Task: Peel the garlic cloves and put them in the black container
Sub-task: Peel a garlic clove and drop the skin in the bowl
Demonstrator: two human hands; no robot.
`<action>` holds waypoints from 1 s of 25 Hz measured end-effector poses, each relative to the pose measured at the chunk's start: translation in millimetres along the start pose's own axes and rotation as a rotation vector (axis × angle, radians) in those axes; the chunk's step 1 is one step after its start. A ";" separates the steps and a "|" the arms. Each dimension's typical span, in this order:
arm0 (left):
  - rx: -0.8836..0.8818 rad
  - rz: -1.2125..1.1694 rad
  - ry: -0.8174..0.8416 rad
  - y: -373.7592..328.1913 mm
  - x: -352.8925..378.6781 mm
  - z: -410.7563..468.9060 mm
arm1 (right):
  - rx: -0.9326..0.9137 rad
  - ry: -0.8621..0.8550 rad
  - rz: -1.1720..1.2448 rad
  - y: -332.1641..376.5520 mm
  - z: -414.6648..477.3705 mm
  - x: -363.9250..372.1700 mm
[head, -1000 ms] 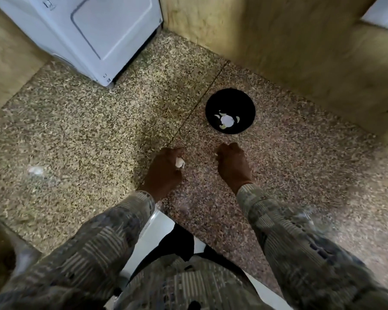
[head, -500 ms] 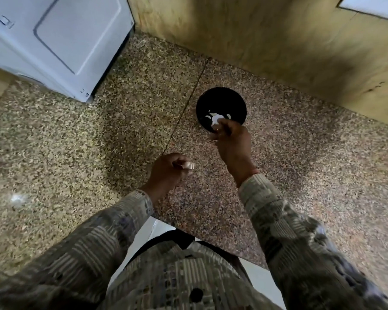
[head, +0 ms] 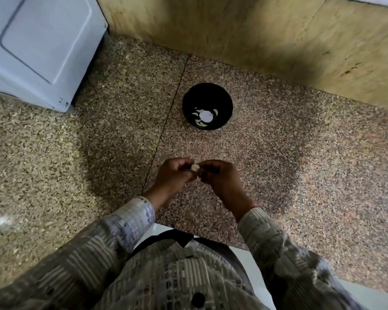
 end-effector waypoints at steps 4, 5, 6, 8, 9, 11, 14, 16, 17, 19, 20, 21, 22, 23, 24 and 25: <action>-0.010 0.000 0.002 1.3 -0.3 -1.1 | -0.099 -0.068 -0.311 11.0 3.5 -6.8; -0.018 -0.007 0.004 1.6 -1.1 -1.2 | -0.130 -0.066 -0.364 15.9 1.1 -6.0; -0.026 -0.010 -0.005 1.9 -2.6 -1.4 | -0.152 -0.063 -0.379 18.6 -1.1 -4.7; -0.029 -0.001 -0.040 2.5 -7.2 -2.6 | -0.157 -0.086 -0.372 20.3 -6.1 -2.2; -0.028 0.014 -0.055 2.7 -8.9 -4.2 | -0.159 -0.119 -0.362 19.8 -7.8 -1.6; -0.028 0.015 -0.063 4.3 -10.0 -6.7 | -0.164 -0.190 -0.324 16.2 -10.9 0.2; -0.076 -0.067 -0.094 11.6 -11.4 -7.1 | -0.187 -0.243 -0.294 13.3 -14.9 5.8; -0.110 -0.102 -0.116 12.6 -11.7 -6.6 | -0.195 -0.255 -0.246 10.2 -14.9 9.8; -0.113 -0.114 -0.116 10.4 -11.5 -6.2 | -0.156 -0.251 -0.166 6.3 -13.4 10.4; -0.050 -0.023 -0.116 0.6 -14.6 -3.7 | 0.004 -0.212 0.100 -7.7 -8.8 12.1; 0.023 0.125 -0.121 -8.1 -19.9 -2.0 | 0.082 -0.178 0.219 -14.3 -8.3 15.7; 0.094 0.291 -0.126 -17.7 -24.9 -1.9 | 0.139 -0.146 0.287 -19.9 -8.1 19.4; 0.147 0.441 -0.145 -24.6 -30.9 -1.0 | 0.173 -0.119 0.292 -23.7 -7.8 21.8; 0.164 0.522 -0.156 -27.0 -37.6 1.0 | 0.193 -0.095 0.292 -25.6 -8.3 23.4; 0.162 0.560 -0.164 -28.1 -44.1 3.3 | 0.211 -0.078 0.295 -27.7 -7.8 23.8; 0.158 0.586 -0.179 -29.3 -50.5 4.8 | 0.234 -0.067 0.323 -29.6 -7.4 23.9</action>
Point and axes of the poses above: each hand's wrist, its own z-axis towards the middle knuckle, its own x-axis out of the palm, y = z × x, the point moved 9 cm from there along z, towards the middle knuckle, and after that the axes turned 7 degrees about -z, right-handed, at the moved point
